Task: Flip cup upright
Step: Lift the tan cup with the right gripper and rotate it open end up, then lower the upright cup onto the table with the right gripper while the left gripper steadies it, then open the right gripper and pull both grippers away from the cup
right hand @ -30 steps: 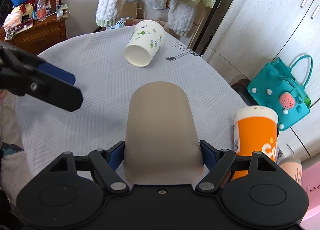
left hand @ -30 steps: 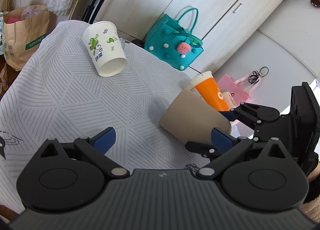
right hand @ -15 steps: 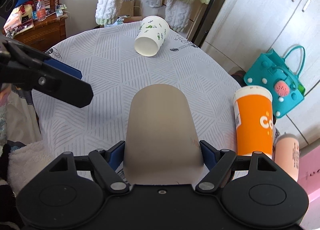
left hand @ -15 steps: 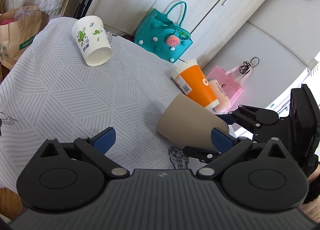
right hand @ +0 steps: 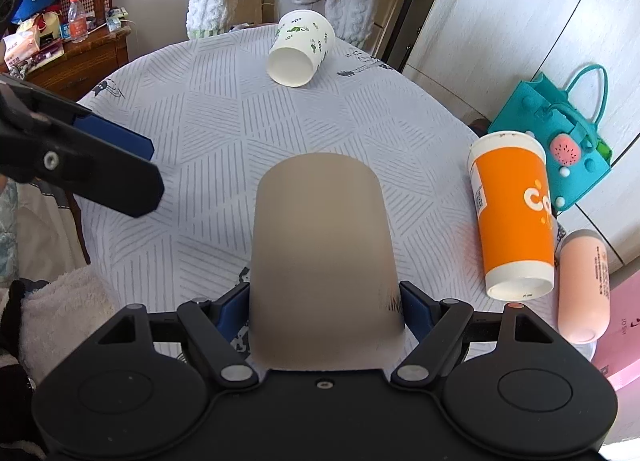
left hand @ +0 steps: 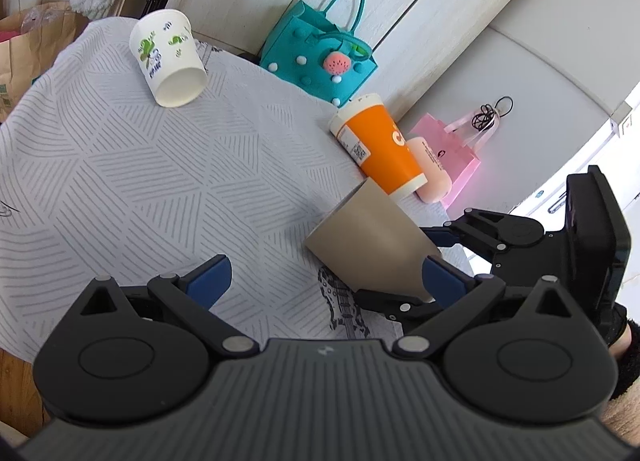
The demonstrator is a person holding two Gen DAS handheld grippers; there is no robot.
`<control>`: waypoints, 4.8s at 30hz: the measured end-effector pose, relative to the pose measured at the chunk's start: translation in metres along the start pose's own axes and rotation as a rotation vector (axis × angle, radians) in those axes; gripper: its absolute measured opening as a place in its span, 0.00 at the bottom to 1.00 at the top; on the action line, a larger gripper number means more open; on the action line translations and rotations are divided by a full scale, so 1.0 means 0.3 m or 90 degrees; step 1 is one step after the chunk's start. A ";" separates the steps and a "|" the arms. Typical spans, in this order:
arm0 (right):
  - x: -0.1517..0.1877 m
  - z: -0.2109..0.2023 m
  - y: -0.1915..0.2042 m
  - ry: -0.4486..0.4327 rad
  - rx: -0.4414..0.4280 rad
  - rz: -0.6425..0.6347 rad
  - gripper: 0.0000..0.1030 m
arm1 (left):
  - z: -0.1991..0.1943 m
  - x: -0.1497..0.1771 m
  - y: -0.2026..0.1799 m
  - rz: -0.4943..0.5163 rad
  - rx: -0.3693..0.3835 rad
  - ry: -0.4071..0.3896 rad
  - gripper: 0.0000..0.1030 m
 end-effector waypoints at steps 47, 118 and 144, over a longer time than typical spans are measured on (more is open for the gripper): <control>0.052 0.003 -0.111 -0.080 -0.162 0.043 0.80 | 0.233 0.127 -0.070 -0.200 0.063 -0.017 0.88; -0.043 0.154 -0.175 -0.325 -0.020 0.144 0.79 | 0.227 -0.106 -0.123 0.245 0.068 -0.161 0.67; 0.059 -0.090 -0.054 -0.375 0.084 0.191 0.88 | 0.018 -0.061 -0.148 0.213 0.006 -0.164 0.76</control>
Point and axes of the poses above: each gripper's, at about its wrist camera, not at the fingertips, and z roughly the way its jaws point, y to its left, x to its underside, the point moved 3 cm from there along z, roughly the way its jaws point, and after that the axes turned 11 degrees about -y, right-handed, at the moved point
